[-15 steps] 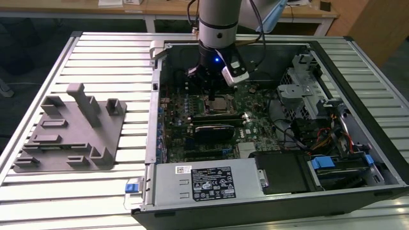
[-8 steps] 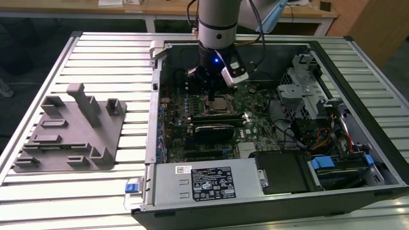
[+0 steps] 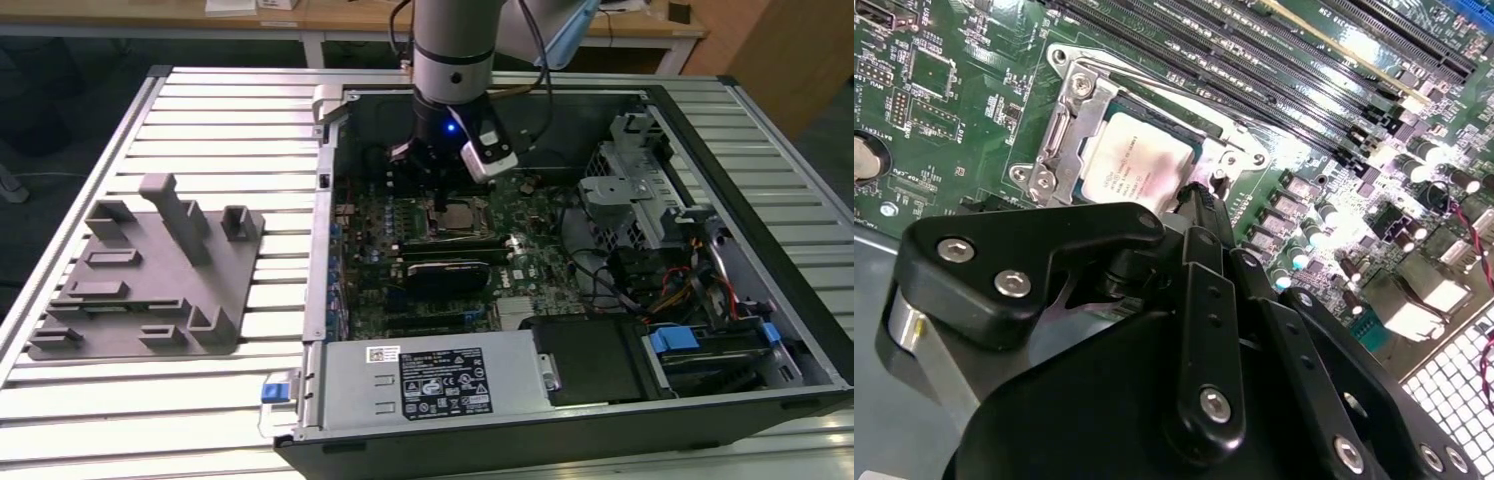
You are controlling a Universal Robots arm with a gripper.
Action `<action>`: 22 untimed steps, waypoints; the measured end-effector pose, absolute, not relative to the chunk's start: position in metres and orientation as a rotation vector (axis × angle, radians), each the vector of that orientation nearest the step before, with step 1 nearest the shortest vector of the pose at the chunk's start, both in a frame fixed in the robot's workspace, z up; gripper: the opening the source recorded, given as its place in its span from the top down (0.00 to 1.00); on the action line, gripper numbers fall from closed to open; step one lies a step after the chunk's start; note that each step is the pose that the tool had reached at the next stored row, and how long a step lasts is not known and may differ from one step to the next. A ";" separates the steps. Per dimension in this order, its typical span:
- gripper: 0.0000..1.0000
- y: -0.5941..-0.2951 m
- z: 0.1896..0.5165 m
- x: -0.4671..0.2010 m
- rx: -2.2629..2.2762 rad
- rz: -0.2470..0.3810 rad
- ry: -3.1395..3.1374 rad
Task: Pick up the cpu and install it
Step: 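Close the cpu cover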
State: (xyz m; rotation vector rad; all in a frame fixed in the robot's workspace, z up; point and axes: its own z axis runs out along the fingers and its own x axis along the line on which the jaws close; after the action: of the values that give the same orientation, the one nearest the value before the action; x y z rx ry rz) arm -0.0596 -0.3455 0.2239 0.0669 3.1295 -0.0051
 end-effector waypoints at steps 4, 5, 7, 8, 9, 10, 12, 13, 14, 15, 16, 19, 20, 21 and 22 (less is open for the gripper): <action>0.89 -0.346 0.223 -0.060 0.067 -0.005 3.130; 0.89 -0.346 0.223 -0.060 0.067 -0.005 3.129; 0.89 -0.346 0.222 -0.060 0.067 -0.005 3.130; 0.89 -0.346 0.222 -0.060 0.067 -0.005 3.129; 0.89 -0.346 0.221 -0.060 0.067 -0.005 3.129; 0.89 -0.346 0.220 -0.061 0.067 -0.005 3.129; 0.89 -0.346 0.220 -0.061 0.067 -0.005 3.130; 0.89 -0.345 0.219 -0.061 0.067 -0.005 3.129; 0.89 -0.345 0.219 -0.061 0.067 -0.005 3.129; 0.89 -0.346 0.218 -0.061 0.067 -0.005 3.129; 0.89 -0.346 0.218 -0.061 0.067 -0.005 3.129; 0.89 -0.346 0.217 -0.062 0.067 -0.005 3.130; 0.89 -0.346 0.217 -0.062 0.067 -0.005 3.130; 0.89 -0.346 0.217 -0.062 0.067 -0.005 3.130; 0.89 -0.346 0.216 -0.062 0.067 -0.005 3.130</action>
State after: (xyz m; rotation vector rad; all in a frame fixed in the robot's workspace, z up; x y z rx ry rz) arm -0.0622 -0.3455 0.2162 0.0670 3.1295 -0.0050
